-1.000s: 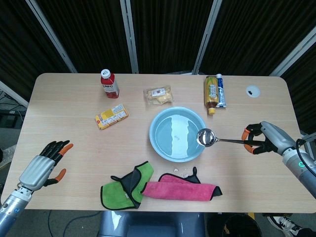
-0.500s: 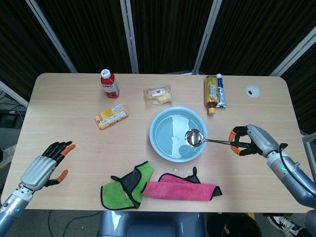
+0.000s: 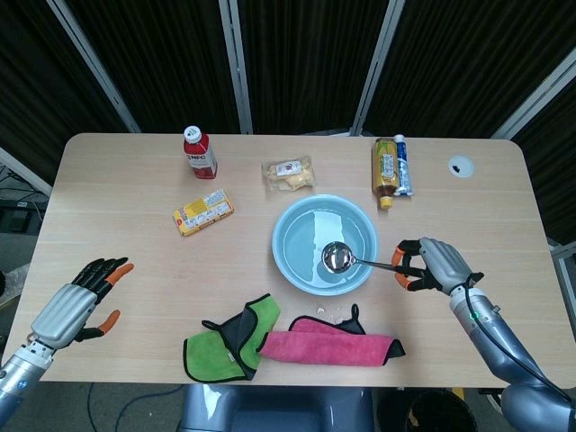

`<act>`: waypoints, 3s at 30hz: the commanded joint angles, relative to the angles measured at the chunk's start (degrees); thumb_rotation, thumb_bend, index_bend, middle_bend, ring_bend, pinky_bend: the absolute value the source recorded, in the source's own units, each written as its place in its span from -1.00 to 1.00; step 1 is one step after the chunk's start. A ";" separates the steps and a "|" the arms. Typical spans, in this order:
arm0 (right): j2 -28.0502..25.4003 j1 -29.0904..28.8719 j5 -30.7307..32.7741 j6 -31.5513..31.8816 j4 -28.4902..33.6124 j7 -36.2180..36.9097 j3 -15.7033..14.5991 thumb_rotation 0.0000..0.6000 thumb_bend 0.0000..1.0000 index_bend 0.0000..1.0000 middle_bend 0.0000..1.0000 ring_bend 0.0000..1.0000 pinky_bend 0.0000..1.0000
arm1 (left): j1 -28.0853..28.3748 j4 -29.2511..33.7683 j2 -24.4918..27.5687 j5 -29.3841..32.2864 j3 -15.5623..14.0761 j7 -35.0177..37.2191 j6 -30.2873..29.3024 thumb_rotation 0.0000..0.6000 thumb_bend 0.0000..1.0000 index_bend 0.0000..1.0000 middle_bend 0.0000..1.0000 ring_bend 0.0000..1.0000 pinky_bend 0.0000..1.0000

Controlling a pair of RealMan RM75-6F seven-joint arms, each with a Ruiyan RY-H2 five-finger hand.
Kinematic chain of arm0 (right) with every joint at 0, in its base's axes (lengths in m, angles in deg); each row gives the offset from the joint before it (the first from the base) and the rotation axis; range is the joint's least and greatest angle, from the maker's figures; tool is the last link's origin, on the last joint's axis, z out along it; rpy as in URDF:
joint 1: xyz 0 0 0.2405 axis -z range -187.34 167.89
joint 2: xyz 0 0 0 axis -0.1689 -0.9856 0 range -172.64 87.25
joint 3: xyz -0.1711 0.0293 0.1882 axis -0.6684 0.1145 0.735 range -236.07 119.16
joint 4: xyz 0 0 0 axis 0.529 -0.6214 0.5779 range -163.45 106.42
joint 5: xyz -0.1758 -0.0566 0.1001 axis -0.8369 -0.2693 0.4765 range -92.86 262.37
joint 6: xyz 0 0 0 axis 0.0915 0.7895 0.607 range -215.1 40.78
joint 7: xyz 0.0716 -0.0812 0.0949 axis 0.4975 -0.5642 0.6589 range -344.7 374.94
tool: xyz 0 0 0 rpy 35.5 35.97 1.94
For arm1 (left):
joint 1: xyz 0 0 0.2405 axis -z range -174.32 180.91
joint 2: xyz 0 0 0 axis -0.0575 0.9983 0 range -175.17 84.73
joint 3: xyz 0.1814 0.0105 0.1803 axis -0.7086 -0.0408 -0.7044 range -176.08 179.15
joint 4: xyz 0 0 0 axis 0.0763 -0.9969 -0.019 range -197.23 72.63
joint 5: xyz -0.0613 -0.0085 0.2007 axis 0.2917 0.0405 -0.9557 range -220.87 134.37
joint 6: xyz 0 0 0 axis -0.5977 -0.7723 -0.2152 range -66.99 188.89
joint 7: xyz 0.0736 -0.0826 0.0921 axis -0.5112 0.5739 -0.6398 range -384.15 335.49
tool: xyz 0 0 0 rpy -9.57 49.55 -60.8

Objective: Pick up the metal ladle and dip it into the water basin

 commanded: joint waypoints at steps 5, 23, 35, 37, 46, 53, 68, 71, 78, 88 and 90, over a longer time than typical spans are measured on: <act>5.52 -3.76 4.06 5.13 -1.78 -7.23 -2.02 1.00 -0.35 0.49 0.30 -0.31 -0.42 | 0.12 -0.43 0.34 0.72 0.28 1.31 -0.01 1.00 -0.06 -1.00 -1.00 -1.00 -1.00; 14.97 -5.60 2.37 9.51 -10.03 -10.78 -2.31 1.00 -0.35 0.49 0.30 -0.30 -0.42 | 0.71 -0.97 0.34 2.05 0.61 2.37 1.42 1.00 -0.07 -1.00 -1.00 -1.00 -1.00; 17.48 -4.39 -0.29 7.79 -13.74 -8.01 -3.21 1.00 -0.35 0.49 0.30 -0.30 -0.42 | 0.85 -1.28 0.56 1.87 0.52 3.34 1.35 1.00 -0.06 -1.00 -1.00 -1.00 -1.00; 17.62 -4.22 -0.40 7.69 -14.14 -8.17 -3.54 1.00 -0.35 0.49 0.30 -0.30 -0.42 | 0.85 -1.32 0.58 1.81 0.50 3.47 1.29 1.00 -0.06 -1.00 -1.00 -1.00 -1.00; 17.72 -2.12 -1.60 8.91 -13.83 -8.80 -5.53 1.00 -0.35 0.49 0.30 -0.30 -0.42 | 0.68 -1.26 0.81 0.59 0.02 3.97 0.38 1.00 -0.06 -1.00 -1.00 -1.00 -1.00; 15.94 -1.49 0.75 11.77 -10.60 -13.32 -6.36 1.00 -0.35 0.49 0.30 -0.30 -0.42 | 0.70 -1.50 0.93 -0.09 -0.24 4.80 -0.09 1.00 -0.05 -1.00 -1.00 -1.00 -1.00; 6.57 -5.03 14.66 12.13 4.10 -20.28 -5.10 1.00 -0.35 0.49 0.30 -0.30 -0.42 | 0.25 -1.95 1.44 -1.10 -0.74 6.39 -1.72 1.00 -0.05 -1.00 -1.00 -1.00 -1.00; 4.04 -6.49 17.30 13.25 7.70 -22.55 -4.77 1.00 -0.35 0.49 0.30 -0.30 -0.42 | 0.25 -2.11 1.47 -1.04 -0.80 6.53 -1.63 1.00 -0.05 -1.00 -1.00 -1.00 -1.00; -0.21 -11.76 28.00 12.01 12.05 -26.87 -4.28 1.00 -0.35 0.49 0.30 -0.30 -0.42 | 0.19 -2.06 1.51 -1.41 -1.01 6.49 -1.83 1.00 -0.05 -1.00 -1.00 -1.00 -1.00; -3.90 -22.95 46.36 6.51 12.09 -34.16 -5.44 1.00 -0.35 0.49 0.30 -0.31 -0.42 | 0.35 -1.99 1.14 -1.13 -1.00 5.56 -1.17 1.00 -0.06 -1.00 -1.00 -1.00 -1.00; -4.47 -24.96 49.30 6.01 12.14 -35.27 -5.54 1.00 -0.35 0.49 0.30 -0.31 -0.42 | 0.38 -1.95 1.07 -0.98 -0.95 5.34 -1.03 1.00 -0.05 -1.00 -1.00 -1.00 -1.00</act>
